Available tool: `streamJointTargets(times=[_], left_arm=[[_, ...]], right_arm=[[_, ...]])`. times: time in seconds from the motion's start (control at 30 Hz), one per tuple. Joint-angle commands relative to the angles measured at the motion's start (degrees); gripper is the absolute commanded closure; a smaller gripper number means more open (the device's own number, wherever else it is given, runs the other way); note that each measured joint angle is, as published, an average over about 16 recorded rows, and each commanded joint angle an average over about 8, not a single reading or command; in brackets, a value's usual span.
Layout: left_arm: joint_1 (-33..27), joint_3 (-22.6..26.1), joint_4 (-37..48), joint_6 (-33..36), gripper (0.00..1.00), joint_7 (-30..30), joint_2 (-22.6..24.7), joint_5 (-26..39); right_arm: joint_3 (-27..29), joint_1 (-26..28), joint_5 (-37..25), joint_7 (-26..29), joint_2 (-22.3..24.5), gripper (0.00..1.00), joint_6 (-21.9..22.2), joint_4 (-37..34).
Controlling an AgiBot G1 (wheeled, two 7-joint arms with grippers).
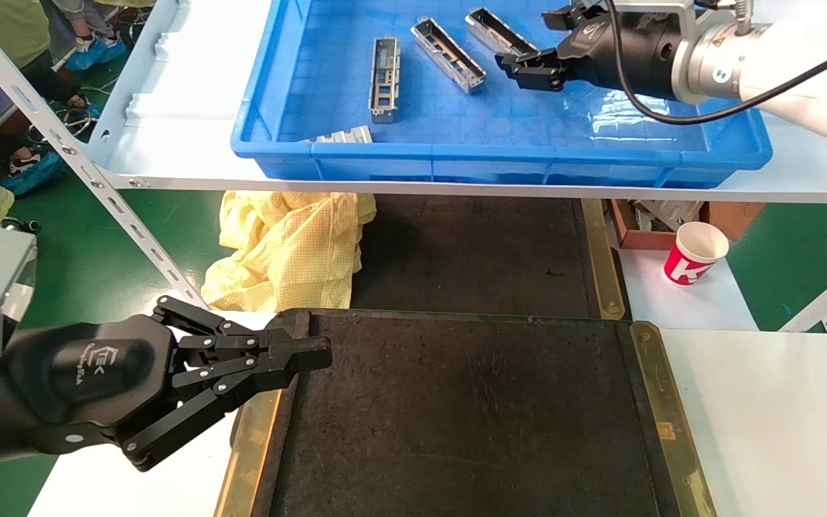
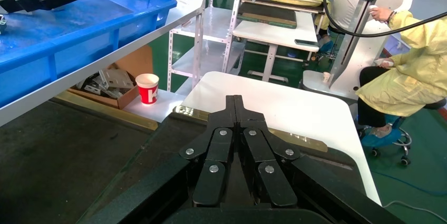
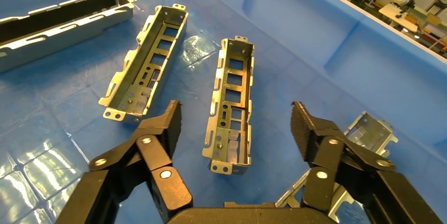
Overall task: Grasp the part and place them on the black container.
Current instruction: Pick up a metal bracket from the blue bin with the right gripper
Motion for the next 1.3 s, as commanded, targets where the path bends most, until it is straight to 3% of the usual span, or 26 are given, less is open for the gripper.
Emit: streamJointTargets(times=[0.03, 0.8, 0.83, 1.07, 1.1, 1.3], left_arm=[[0.0, 0.0, 0.0, 0.0, 1.0, 0.0, 0.0, 0.0], [0.0, 0.0, 0.0, 0.0, 0.99, 0.0, 0.0, 0.0], [0.0, 0.0, 0.0, 0.0, 0.92, 0.0, 0.0, 0.0], [0.0, 0.0, 0.0, 0.0, 0.06, 0.0, 0.0, 0.0], [0.0, 0.0, 0.0, 0.0, 0.0, 0.0, 0.0, 0.0], [0.0, 0.0, 0.0, 0.0, 0.0, 0.0, 0.0, 0.0]], right_arm=[[0.1, -0.08, 0.15, 0.04, -0.06, 1.0, 0.06, -0.05], [0.37, -0.57, 0.56, 0.04, 0.06, 1.0, 0.6, 0.36], [0.47, -0.35, 0.7, 0.05, 0.21, 1.0, 0.42, 0.44], [1.18, 1.47, 1.74, -0.32, 2.2, 1.0, -3.15, 1.08], [1.25, 1.76, 1.85, -0.48, 2.68, 1.0, -4.21, 1.22], [1.57, 3.31, 2.42, -1.65, 6.22, 1.0, -13.7, 2.28]])
